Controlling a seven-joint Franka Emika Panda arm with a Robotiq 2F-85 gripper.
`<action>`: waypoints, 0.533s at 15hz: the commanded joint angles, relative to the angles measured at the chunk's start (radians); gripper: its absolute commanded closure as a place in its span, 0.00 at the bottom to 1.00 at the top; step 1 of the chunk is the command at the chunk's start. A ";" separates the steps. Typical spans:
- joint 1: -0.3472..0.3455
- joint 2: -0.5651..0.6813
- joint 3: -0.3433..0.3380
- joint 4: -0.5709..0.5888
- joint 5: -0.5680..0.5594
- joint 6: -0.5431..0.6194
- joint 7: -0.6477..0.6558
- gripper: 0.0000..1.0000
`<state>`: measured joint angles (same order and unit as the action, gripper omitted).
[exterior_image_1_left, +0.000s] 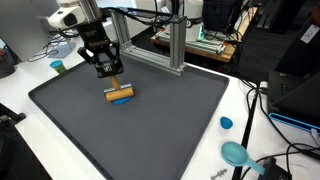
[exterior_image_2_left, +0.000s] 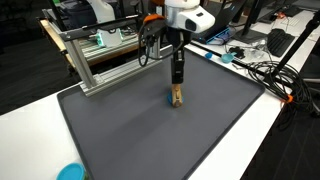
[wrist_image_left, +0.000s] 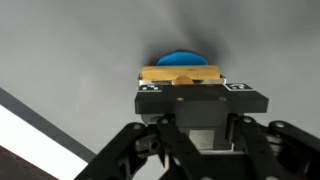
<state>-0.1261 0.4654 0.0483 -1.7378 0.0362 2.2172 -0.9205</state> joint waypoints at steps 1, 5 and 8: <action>0.011 0.020 -0.033 -0.039 -0.079 -0.032 0.036 0.78; 0.019 0.026 -0.042 -0.042 -0.114 -0.034 0.065 0.78; 0.018 0.021 -0.047 -0.034 -0.134 -0.055 0.094 0.78</action>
<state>-0.1154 0.4625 0.0336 -1.7380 -0.0319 2.1861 -0.8655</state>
